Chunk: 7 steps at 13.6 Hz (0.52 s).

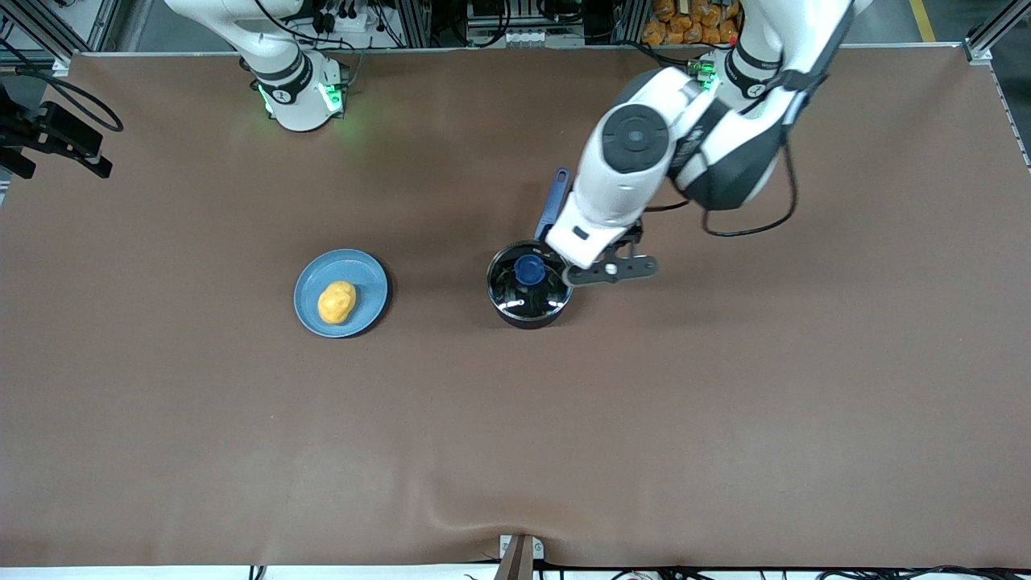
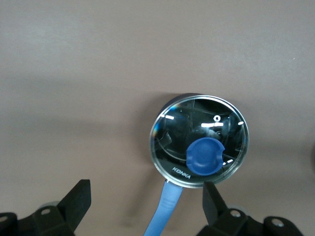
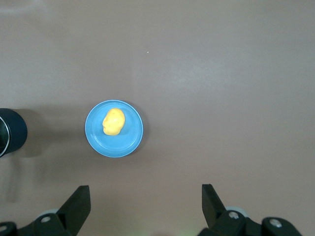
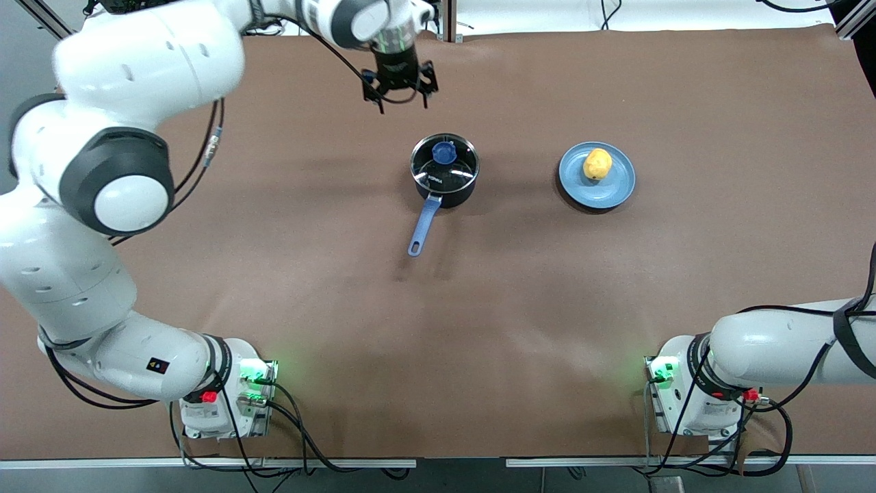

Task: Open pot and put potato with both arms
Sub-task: 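Reach the left gripper down to the blue knob of the glass lid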

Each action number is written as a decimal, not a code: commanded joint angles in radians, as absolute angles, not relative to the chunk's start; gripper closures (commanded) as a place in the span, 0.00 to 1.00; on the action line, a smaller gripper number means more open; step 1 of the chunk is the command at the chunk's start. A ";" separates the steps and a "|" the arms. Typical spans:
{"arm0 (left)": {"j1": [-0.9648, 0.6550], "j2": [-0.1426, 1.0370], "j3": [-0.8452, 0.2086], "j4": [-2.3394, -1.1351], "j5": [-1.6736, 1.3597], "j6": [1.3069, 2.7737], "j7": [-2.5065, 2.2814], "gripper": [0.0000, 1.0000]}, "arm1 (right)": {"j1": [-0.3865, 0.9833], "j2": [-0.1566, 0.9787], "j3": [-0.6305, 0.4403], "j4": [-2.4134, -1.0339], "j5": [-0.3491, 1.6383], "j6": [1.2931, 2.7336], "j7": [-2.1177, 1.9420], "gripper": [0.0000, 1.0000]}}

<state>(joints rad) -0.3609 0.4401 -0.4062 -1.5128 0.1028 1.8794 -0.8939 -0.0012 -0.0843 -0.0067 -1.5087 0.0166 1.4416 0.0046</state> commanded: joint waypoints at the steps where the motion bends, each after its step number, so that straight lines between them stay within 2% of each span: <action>1: -0.428 0.494 -0.397 -1.489 0.195 1.926 -1.033 0.00 | -0.012 -0.080 0.000 -1.494 0.031 1.431 -0.008 0.00; 7: -0.483 0.610 -0.396 -1.488 0.219 2.075 -1.108 0.00 | -0.011 -0.078 0.000 -1.497 0.031 1.427 -0.008 0.00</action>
<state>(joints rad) -0.4661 0.5723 -0.4024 -1.5129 0.1815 2.0462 -1.0847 -0.0012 -0.0839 -0.0066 -1.5087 0.0167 1.4409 0.0046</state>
